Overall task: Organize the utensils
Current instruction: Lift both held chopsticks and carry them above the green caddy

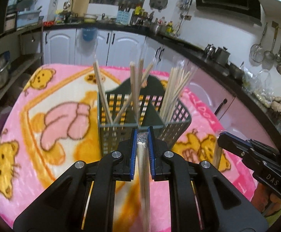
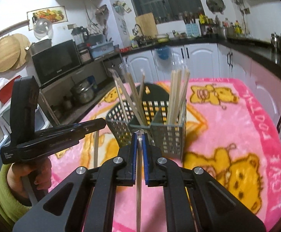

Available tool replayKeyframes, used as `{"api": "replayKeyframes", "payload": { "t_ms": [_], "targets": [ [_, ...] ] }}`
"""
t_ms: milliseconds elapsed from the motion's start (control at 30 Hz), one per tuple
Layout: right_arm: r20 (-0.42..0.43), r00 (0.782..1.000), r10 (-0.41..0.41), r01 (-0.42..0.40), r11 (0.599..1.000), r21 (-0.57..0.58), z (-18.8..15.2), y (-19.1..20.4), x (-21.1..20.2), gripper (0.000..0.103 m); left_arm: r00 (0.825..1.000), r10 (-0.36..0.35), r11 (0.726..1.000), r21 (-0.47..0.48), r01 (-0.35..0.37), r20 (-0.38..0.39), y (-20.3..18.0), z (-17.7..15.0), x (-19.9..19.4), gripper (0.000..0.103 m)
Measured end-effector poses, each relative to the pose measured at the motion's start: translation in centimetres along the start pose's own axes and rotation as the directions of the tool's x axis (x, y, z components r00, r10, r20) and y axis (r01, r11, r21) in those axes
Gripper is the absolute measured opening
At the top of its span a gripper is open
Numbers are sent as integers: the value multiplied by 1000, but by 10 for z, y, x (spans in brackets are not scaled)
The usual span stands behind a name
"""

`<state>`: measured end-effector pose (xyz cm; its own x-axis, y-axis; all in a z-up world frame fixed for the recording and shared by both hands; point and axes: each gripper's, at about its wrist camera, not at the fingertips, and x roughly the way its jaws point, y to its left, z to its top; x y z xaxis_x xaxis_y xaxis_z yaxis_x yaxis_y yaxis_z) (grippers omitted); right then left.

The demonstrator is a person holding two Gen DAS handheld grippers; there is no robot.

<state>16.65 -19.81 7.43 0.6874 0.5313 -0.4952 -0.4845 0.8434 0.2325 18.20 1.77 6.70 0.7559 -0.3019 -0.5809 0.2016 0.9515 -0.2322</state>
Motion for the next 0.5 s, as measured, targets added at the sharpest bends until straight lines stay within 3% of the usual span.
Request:
{"api": "replayKeyframes", "payload": {
  "t_ms": [500],
  "targets": [
    [176, 984, 3, 11, 997, -81, 46, 17, -32, 6, 987, -28, 998, 51, 20, 158, -24, 51, -32, 6]
  ]
}}
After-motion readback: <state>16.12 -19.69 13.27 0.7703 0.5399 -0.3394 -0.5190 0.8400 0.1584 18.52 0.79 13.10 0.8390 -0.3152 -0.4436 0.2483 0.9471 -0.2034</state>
